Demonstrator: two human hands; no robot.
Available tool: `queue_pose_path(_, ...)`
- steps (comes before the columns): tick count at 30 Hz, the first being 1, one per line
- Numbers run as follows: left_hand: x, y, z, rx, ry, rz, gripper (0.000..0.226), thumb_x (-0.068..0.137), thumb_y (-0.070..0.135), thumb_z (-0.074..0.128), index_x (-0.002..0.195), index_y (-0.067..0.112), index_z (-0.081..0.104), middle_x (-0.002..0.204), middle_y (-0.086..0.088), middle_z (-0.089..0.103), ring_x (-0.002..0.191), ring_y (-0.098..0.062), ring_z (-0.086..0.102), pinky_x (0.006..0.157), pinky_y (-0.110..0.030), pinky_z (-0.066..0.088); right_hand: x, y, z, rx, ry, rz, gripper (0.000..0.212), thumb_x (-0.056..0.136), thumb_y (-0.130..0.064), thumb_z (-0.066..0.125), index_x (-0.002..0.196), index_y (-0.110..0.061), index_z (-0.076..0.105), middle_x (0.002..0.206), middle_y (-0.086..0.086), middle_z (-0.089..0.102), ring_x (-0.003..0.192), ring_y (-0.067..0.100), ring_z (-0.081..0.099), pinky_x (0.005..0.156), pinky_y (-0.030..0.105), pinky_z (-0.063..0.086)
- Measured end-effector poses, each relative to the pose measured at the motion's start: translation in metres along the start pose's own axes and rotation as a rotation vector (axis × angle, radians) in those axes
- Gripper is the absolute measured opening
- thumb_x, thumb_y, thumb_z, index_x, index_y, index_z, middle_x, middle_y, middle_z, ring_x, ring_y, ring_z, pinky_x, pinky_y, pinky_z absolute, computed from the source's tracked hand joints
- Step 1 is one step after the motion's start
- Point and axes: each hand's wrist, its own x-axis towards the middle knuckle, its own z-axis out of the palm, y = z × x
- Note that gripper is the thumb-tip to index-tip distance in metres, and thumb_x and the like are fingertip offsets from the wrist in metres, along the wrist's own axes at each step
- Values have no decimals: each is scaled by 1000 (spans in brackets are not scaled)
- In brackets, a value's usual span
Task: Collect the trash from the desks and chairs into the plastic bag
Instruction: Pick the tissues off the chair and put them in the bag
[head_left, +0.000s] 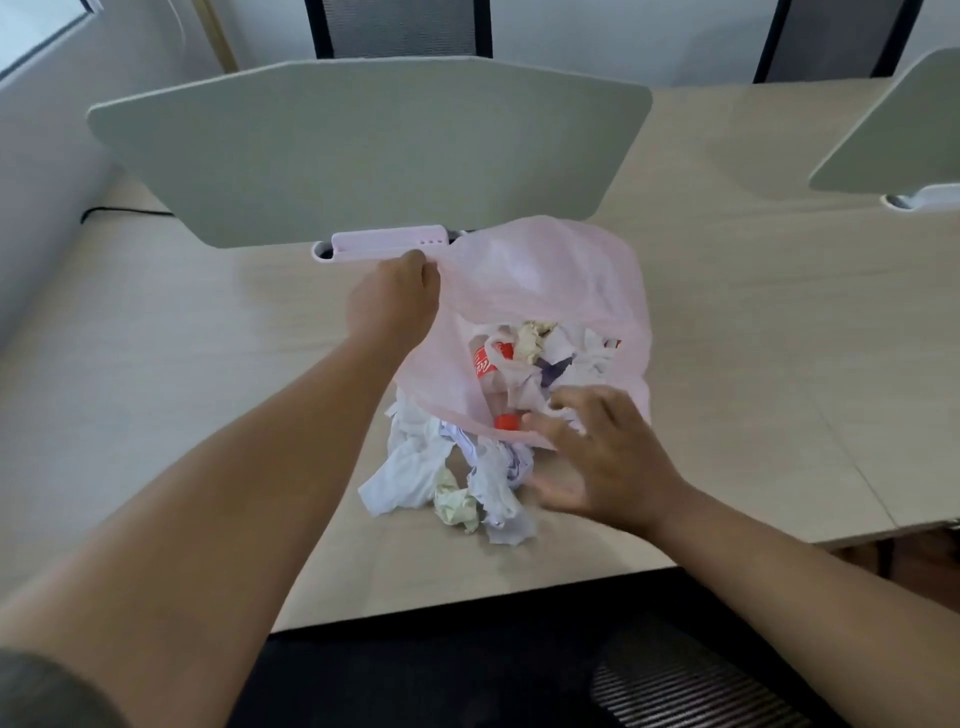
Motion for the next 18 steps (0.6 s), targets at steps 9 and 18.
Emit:
queue_pose_path(9, -8, -16, 4, -65, -47, -64, 36, 97, 26, 34, 63, 15, 29, 62, -1, 41, 66, -32, 44, 49, -31, 20, -19, -79, 96, -35, -714, 319, 85, 66, -85, 39, 142, -46, 32, 149, 6, 35, 131, 46, 38, 94, 63, 40)
queue_pose_path(18, -12, -18, 9, -105, -73, -108, 33, 94, 24, 35, 64, 14, 29, 63, -3, 42, 62, -28, 38, 49, -30, 21, -23, -42, 118, -60, -647, 268, 52, 54, -37, 84, 94, -16, 60, 101, 11, 60, 83, 31, 53, 60, 36, 51)
